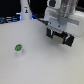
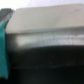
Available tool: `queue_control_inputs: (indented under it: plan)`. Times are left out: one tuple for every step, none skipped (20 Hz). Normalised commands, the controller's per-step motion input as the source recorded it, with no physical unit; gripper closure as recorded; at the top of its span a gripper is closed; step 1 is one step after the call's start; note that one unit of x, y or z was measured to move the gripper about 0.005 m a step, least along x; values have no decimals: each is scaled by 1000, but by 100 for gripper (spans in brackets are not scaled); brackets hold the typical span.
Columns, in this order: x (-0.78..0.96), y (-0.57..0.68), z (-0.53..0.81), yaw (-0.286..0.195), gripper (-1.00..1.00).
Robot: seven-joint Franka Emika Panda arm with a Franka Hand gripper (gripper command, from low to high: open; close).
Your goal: Open the kcup holder, insert the kcup into the holder, and close the kcup holder
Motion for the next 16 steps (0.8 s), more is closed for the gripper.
queue_control_inputs:
  plan:
    - [697, -83, 214, -24, 100]
    - [514, -87, 101, -51, -100]
    - [522, -119, 108, -60, -100]
    - [317, -60, 121, -34, -100]
    - [282, -81, 193, -43, -100]
    - [267, -108, 241, -60, -100]
    - [550, -120, 84, -38, -100]
    - [357, -69, 136, -44, -100]
    - [299, -63, 160, -32, -100]
    - [256, -69, 216, -41, -100]
    - [209, -219, 347, -93, -100]
    - [197, -296, 414, -115, -100]
    - [139, -364, 411, -132, -100]
    - [77, -413, 423, -144, -100]
    - [52, -453, 407, -159, -100]
    - [42, -501, 397, -175, -100]
